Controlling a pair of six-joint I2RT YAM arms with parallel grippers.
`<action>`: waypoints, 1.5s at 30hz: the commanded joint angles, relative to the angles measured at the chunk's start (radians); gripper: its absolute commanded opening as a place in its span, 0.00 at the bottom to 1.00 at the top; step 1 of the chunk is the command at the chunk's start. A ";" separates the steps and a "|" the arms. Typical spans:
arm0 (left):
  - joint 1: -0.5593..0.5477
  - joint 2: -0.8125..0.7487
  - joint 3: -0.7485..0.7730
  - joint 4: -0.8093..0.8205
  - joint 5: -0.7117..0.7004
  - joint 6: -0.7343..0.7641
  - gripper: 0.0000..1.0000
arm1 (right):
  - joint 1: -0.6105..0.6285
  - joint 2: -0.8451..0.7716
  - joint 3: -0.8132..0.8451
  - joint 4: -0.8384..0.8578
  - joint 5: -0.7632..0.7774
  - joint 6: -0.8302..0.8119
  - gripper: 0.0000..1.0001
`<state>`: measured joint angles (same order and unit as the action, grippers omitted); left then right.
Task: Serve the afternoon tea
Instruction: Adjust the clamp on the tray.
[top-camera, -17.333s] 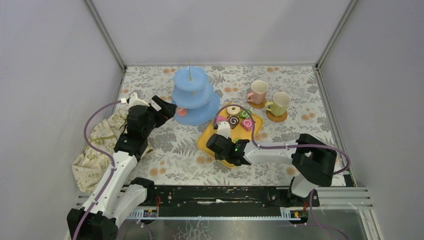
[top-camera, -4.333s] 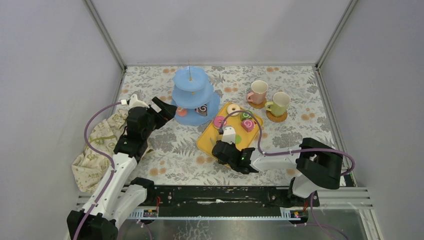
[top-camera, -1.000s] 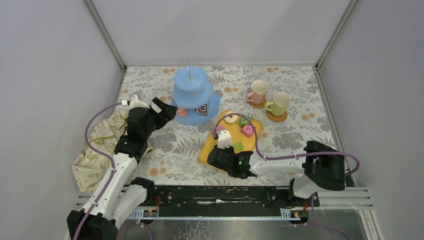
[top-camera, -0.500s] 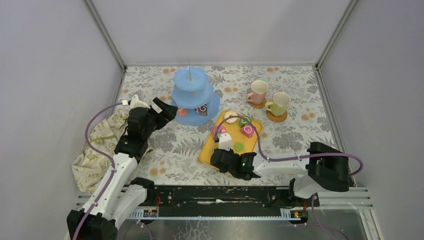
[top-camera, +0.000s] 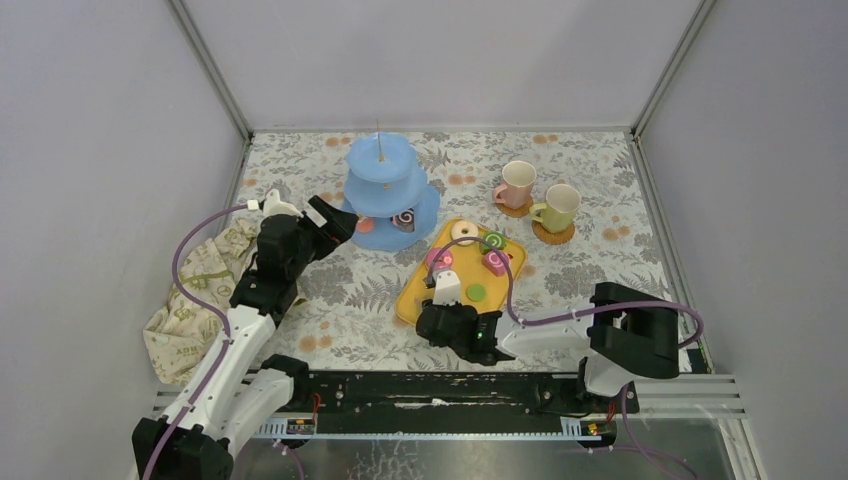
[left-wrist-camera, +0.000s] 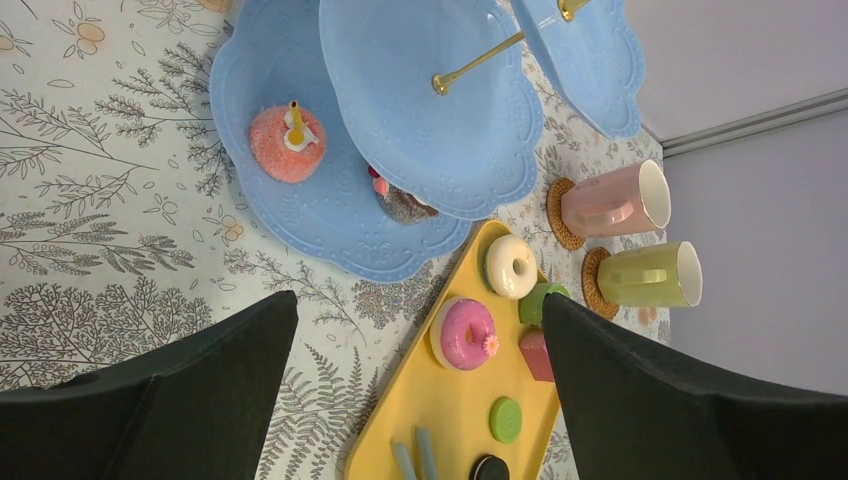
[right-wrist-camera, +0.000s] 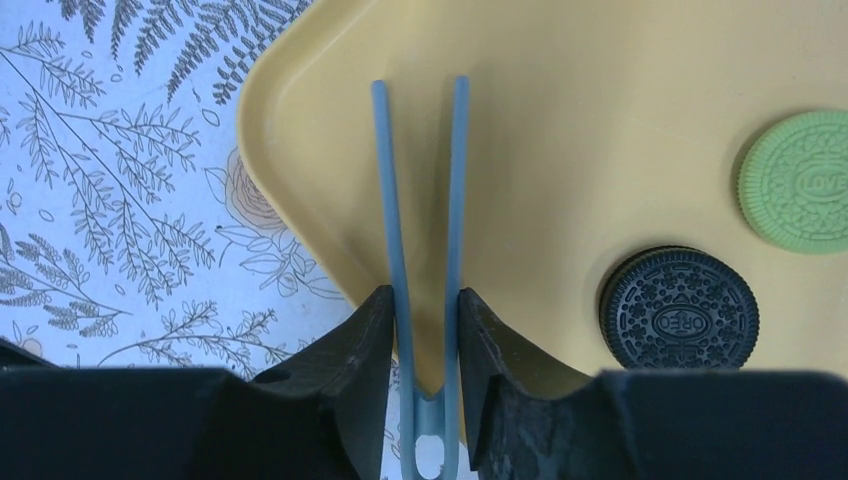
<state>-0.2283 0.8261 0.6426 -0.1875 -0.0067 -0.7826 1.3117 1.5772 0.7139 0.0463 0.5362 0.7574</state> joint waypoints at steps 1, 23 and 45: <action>-0.009 -0.002 -0.006 0.042 -0.011 0.013 1.00 | 0.021 0.061 -0.002 0.014 0.070 0.038 0.37; -0.013 -0.014 -0.009 0.040 -0.013 0.010 1.00 | 0.056 0.093 -0.008 -0.016 0.150 0.115 0.36; -0.015 -0.033 -0.007 0.046 -0.005 0.006 1.00 | -0.001 -0.217 -0.007 -0.233 0.218 0.298 0.41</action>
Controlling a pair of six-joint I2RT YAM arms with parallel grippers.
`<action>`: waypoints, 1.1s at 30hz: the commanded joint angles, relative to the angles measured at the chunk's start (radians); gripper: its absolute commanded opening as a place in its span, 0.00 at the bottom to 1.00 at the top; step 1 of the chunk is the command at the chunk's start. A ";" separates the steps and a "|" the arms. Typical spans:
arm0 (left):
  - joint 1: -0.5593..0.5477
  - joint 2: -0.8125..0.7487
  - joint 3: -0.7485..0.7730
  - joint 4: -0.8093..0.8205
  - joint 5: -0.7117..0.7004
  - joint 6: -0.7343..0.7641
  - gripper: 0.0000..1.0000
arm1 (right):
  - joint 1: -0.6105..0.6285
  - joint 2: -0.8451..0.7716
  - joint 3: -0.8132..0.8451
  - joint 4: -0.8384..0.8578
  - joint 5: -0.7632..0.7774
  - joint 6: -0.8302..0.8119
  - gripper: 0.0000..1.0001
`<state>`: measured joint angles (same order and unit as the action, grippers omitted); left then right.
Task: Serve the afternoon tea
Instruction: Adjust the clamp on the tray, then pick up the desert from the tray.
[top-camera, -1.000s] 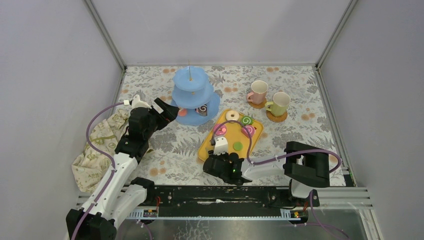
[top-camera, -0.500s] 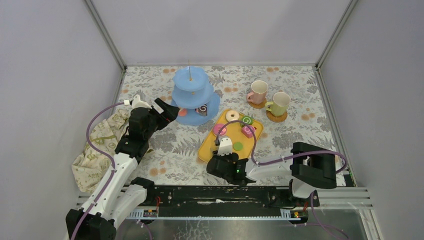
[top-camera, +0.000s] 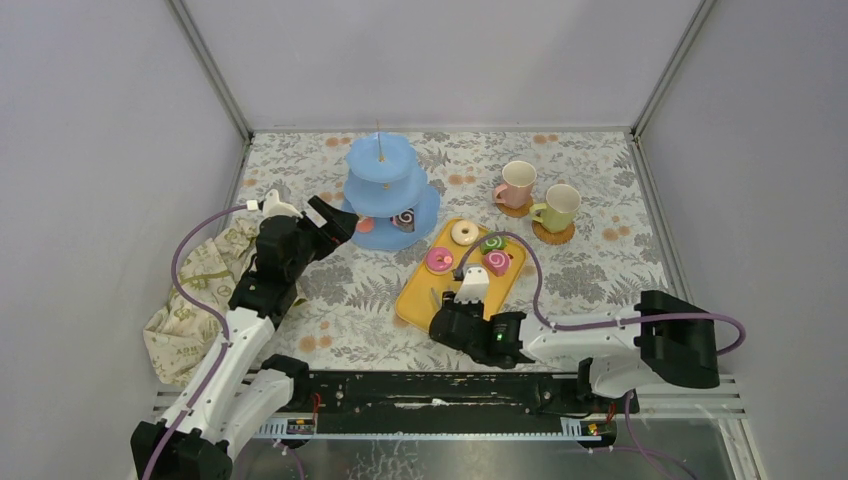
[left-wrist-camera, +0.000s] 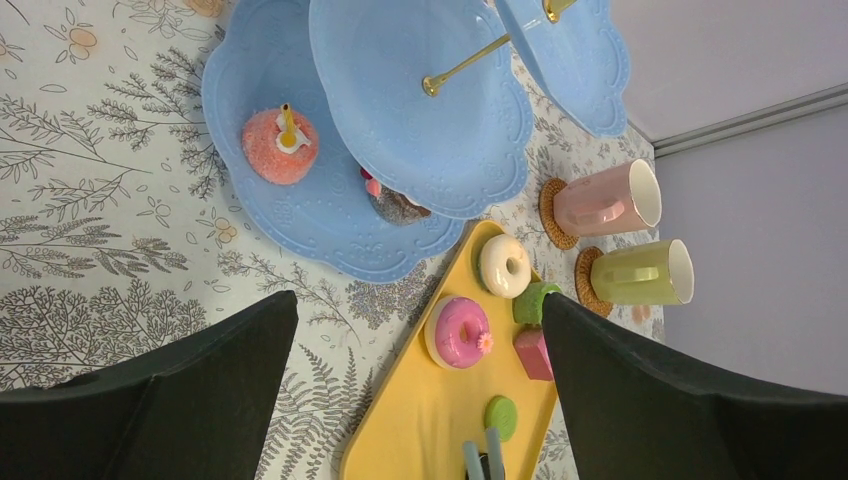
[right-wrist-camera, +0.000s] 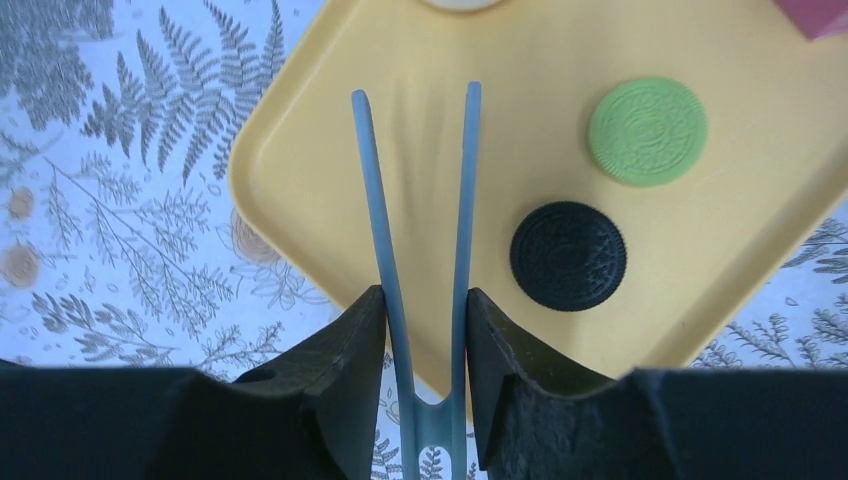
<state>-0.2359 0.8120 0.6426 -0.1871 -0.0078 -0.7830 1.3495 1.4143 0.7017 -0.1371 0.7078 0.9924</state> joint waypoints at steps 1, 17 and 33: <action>-0.007 -0.020 -0.008 0.046 -0.004 0.007 1.00 | -0.054 -0.062 0.003 -0.051 0.035 0.064 0.41; -0.008 -0.025 -0.012 0.052 0.003 0.001 1.00 | -0.295 -0.057 0.064 -0.009 -0.175 -0.051 0.43; -0.008 -0.028 -0.015 0.054 0.004 -0.002 1.00 | -0.364 0.034 0.121 0.045 -0.288 -0.078 0.44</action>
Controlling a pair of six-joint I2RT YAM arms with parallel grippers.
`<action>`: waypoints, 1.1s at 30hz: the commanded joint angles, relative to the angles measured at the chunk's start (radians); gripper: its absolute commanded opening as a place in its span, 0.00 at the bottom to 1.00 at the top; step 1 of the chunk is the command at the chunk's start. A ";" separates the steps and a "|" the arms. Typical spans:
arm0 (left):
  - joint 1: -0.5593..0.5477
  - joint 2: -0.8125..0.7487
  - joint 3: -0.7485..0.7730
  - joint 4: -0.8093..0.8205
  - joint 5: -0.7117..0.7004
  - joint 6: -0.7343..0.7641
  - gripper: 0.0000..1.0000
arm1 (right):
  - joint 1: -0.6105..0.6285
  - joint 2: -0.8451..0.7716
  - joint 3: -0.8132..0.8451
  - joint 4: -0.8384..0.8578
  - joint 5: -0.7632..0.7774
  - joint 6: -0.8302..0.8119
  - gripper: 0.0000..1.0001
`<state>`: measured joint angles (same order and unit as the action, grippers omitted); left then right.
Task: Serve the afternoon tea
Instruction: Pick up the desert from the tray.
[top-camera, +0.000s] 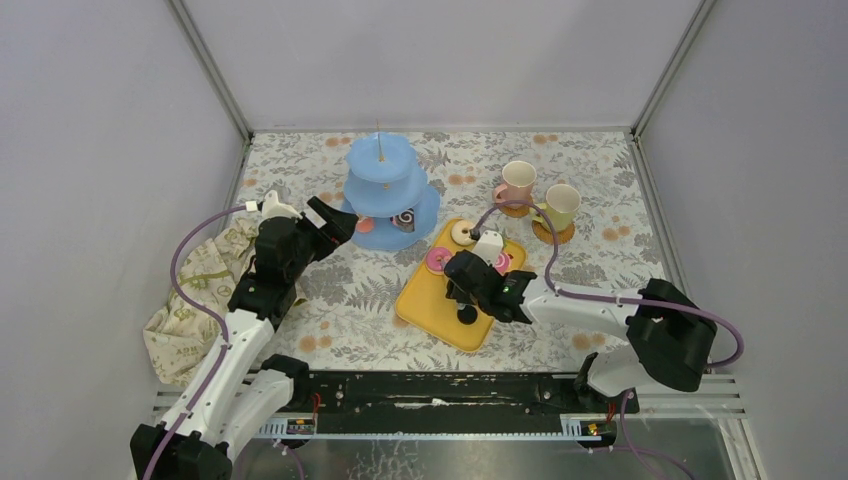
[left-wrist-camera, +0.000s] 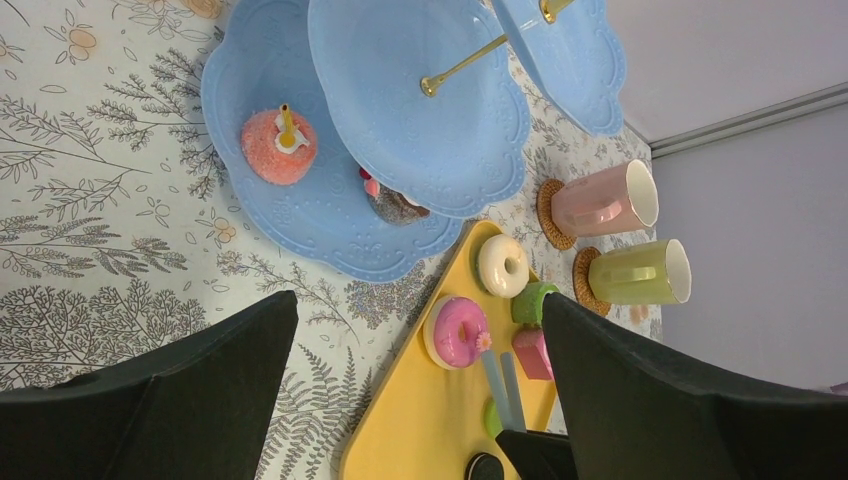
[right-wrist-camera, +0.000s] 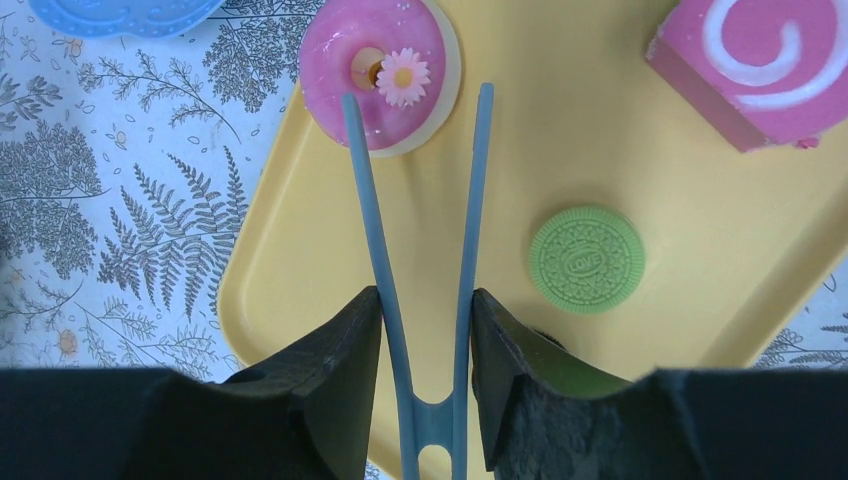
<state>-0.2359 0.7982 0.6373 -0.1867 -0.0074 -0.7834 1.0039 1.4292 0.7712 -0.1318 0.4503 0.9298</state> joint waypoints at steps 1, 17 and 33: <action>-0.008 -0.014 -0.010 0.053 0.003 -0.002 1.00 | -0.021 0.025 0.057 0.040 -0.033 -0.015 0.44; -0.008 -0.021 -0.007 0.054 0.005 -0.001 1.00 | -0.079 0.123 0.124 0.025 -0.079 -0.017 0.44; -0.008 -0.028 -0.006 0.053 0.013 -0.001 1.00 | -0.123 0.178 0.204 -0.048 -0.150 -0.018 0.44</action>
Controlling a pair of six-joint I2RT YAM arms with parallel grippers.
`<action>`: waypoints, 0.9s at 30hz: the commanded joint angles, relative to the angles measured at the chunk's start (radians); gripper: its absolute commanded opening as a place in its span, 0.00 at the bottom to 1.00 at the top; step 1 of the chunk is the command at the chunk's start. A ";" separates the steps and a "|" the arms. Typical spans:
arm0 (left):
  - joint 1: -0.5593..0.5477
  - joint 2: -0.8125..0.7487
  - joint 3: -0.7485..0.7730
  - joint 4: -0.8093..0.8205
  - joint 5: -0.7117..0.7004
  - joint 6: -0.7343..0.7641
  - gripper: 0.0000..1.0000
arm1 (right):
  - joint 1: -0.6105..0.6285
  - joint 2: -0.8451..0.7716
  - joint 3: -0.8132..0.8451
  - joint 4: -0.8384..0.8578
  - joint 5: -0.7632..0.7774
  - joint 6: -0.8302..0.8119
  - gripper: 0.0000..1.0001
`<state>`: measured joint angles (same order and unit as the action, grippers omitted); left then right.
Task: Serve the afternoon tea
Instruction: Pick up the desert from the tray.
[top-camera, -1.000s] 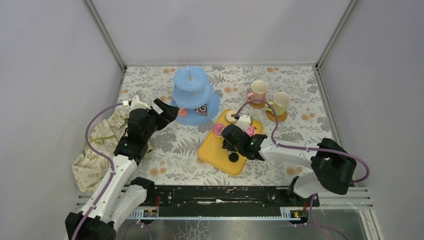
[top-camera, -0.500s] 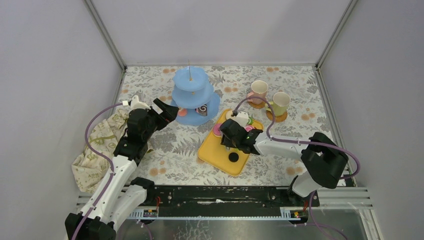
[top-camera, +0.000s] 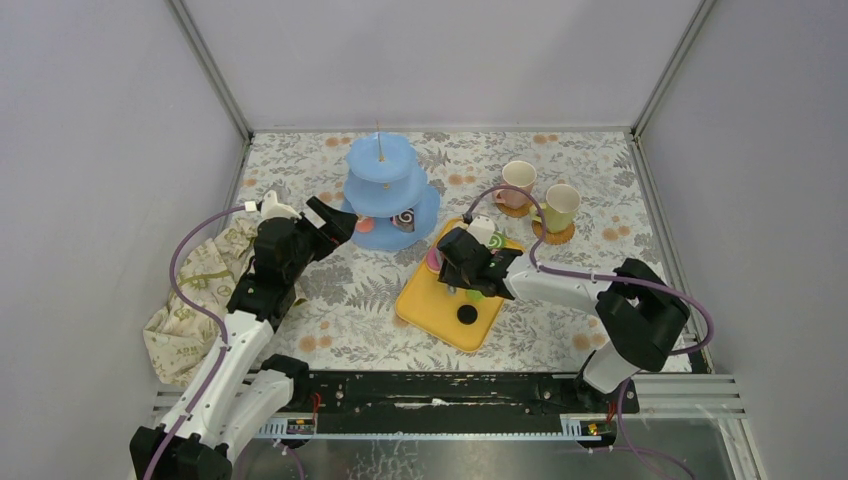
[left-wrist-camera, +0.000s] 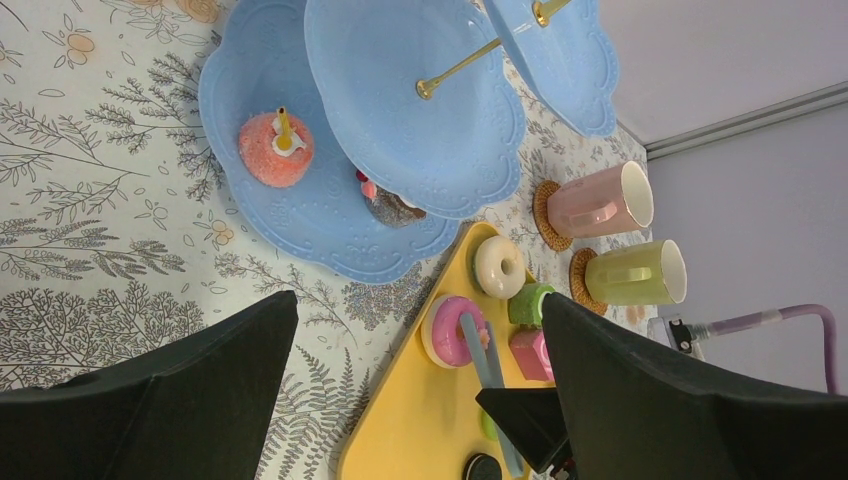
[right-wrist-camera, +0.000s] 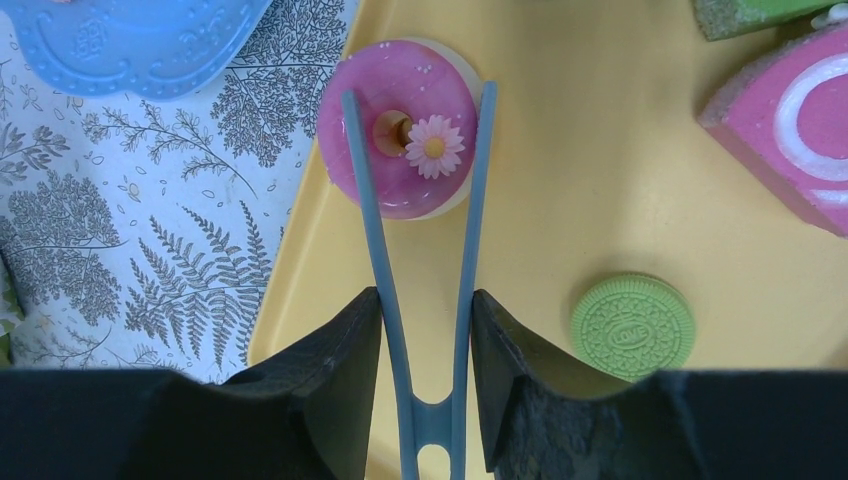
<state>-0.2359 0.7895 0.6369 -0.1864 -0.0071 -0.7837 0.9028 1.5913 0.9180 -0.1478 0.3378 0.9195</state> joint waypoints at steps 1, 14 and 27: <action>-0.009 -0.016 -0.004 0.053 0.015 0.000 1.00 | -0.030 0.020 0.058 -0.036 -0.048 0.002 0.44; -0.007 -0.012 0.002 0.047 0.015 0.003 1.00 | -0.069 0.047 0.044 -0.019 -0.145 0.061 0.25; -0.007 -0.027 0.003 0.034 -0.013 0.009 1.00 | -0.069 -0.035 -0.005 -0.004 -0.133 0.046 0.03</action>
<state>-0.2359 0.7757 0.6369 -0.1879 -0.0048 -0.7830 0.8429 1.6184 0.9154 -0.1654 0.2138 0.9741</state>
